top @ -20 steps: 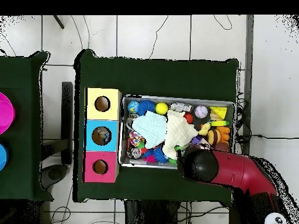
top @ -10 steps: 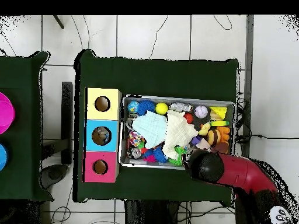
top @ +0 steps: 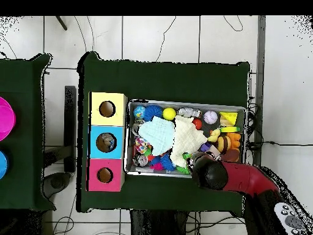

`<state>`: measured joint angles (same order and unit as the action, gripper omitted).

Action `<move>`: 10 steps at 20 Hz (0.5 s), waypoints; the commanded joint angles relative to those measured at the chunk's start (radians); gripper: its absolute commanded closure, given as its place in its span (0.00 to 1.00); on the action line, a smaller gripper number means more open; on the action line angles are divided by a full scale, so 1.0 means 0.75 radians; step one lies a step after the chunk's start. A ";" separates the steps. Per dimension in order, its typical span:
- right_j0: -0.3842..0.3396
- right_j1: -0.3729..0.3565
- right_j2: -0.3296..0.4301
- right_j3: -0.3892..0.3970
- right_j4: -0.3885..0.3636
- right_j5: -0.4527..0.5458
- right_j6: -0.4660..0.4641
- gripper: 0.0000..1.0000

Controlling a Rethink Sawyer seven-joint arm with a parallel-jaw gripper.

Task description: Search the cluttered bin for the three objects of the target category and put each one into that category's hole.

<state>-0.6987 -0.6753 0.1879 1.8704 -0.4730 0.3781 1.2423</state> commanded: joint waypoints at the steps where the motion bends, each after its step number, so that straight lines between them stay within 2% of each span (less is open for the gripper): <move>1: -0.030 0.094 0.140 0.010 -0.120 -0.093 -0.009 0.00; 7: 0.002 0.126 0.121 -0.017 -0.148 -0.109 0.032 0.00; 10: -0.018 0.117 0.158 -0.004 -0.137 -0.119 0.043 0.00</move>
<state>-0.7076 -0.6175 0.2052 1.8708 -0.5339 0.3401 1.2423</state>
